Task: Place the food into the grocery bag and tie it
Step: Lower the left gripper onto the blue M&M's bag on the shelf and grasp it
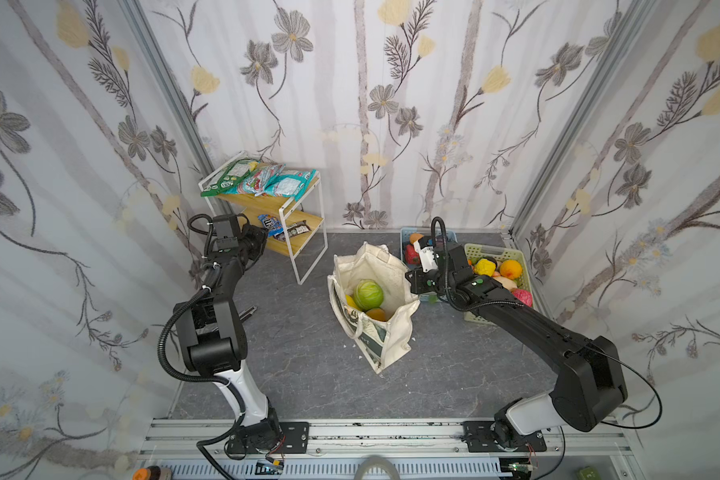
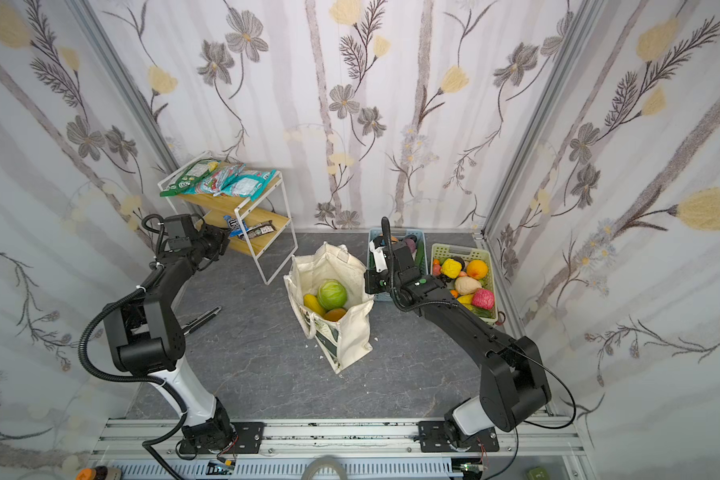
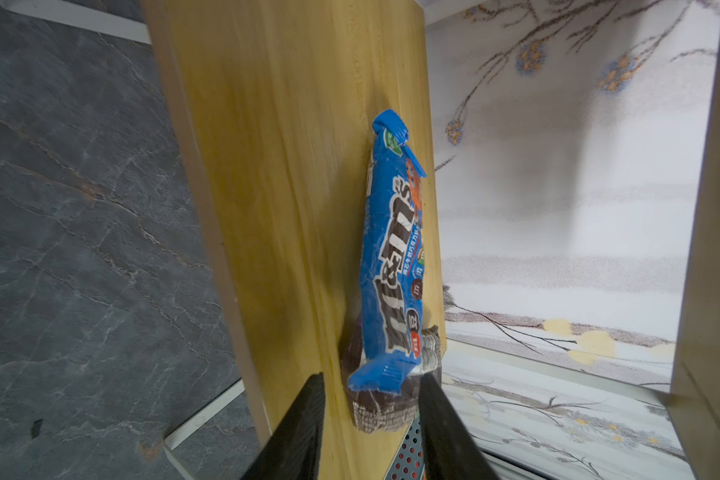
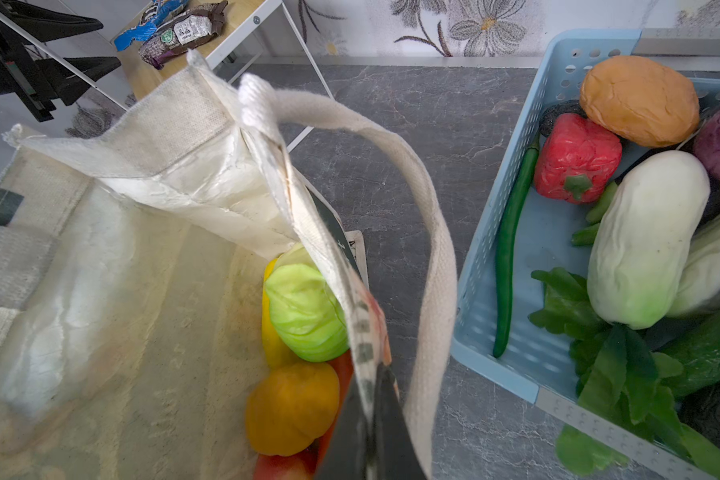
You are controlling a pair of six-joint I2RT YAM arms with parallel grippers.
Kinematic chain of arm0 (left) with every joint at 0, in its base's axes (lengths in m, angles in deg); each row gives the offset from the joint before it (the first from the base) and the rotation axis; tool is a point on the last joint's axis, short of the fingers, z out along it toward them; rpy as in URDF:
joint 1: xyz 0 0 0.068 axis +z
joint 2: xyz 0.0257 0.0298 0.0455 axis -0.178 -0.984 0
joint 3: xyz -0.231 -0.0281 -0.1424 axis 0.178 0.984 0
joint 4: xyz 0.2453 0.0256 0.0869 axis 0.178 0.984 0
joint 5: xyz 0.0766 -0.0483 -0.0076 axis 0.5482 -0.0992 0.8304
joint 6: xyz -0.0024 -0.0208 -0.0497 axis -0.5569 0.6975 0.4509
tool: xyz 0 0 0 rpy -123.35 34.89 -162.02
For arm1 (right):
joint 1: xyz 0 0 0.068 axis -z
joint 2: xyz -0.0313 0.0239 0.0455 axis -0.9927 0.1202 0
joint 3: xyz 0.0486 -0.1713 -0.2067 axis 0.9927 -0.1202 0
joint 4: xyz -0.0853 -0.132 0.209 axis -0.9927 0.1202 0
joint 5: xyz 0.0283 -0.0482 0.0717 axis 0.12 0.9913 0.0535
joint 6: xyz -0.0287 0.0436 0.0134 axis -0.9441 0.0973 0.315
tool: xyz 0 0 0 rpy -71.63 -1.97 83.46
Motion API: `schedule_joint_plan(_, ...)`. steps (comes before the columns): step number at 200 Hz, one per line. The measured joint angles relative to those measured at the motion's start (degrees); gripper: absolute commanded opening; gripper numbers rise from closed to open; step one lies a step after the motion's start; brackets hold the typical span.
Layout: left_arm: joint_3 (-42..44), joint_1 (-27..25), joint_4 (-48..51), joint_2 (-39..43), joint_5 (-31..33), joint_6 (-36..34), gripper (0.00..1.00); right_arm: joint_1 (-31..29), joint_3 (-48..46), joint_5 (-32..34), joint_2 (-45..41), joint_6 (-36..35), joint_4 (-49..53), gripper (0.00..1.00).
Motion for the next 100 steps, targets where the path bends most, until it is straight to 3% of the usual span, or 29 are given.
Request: schedule_joint_plan(100,-3.3,-1.0,0.3,-3.1,0.1,0.0,0.35,0.0,1.7,-0.2,1.4,0.0,0.5,0.0)
